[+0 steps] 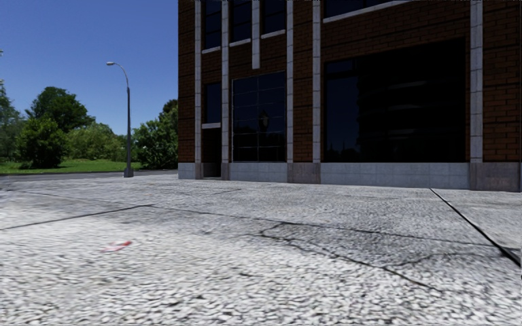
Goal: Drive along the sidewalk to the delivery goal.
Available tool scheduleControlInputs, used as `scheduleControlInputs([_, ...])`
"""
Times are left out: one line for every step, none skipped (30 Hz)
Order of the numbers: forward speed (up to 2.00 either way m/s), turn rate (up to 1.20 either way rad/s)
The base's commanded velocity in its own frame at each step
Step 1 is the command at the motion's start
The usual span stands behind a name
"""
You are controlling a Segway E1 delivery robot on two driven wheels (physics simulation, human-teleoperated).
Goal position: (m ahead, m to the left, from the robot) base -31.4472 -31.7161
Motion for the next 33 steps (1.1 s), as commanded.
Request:
scheduleControlInputs([1.36,0.69])
scheduleControlInputs([1.35,0.69])
scheduleControlInputs([1.35,0.69])
scheduleControlInputs([1.35,0.69])
scheduleControlInputs([1.35,0.69])
scheduleControlInputs([1.35,0.69])
scheduleControlInputs([1.35,0.69])
scheduleControlInputs([1.35,0.69])
scheduleControlInputs([1.35,0.69])
scheduleControlInputs([1.35,0.69])
scheduleControlInputs([1.35,0.69])
scheduleControlInputs([1.35,0.69])
scheduleControlInputs([1.35,0.69])
scheduleControlInputs([1.35,0.69])
scheduleControlInputs([1.35,0.69])
scheduleControlInputs([1.35,0.69])
scheduleControlInputs([1.35,0.69])
scheduleControlInputs([1.35,0.69])
scheduleControlInputs([1.35,0.69])
scheduleControlInputs([1.35,0.69])
scheduleControlInputs([1.35,0.69])
scheduleControlInputs([1.36,0.69])
scheduleControlInputs([1.36,0.69])
scheduleControlInputs([1.37,0.69])
scheduleControlInputs([1.37,0.69])
scheduleControlInputs([1.38,0.69])
scheduleControlInputs([1.39,0.69])
scheduleControlInputs([1.39,0.69])
scheduleControlInputs([1.39,0.69])
scheduleControlInputs([1.39,0.69])
scheduleControlInputs([1.39,0.69])
scheduleControlInputs([1.39,0.69])
scheduleControlInputs([1.39,0.69])
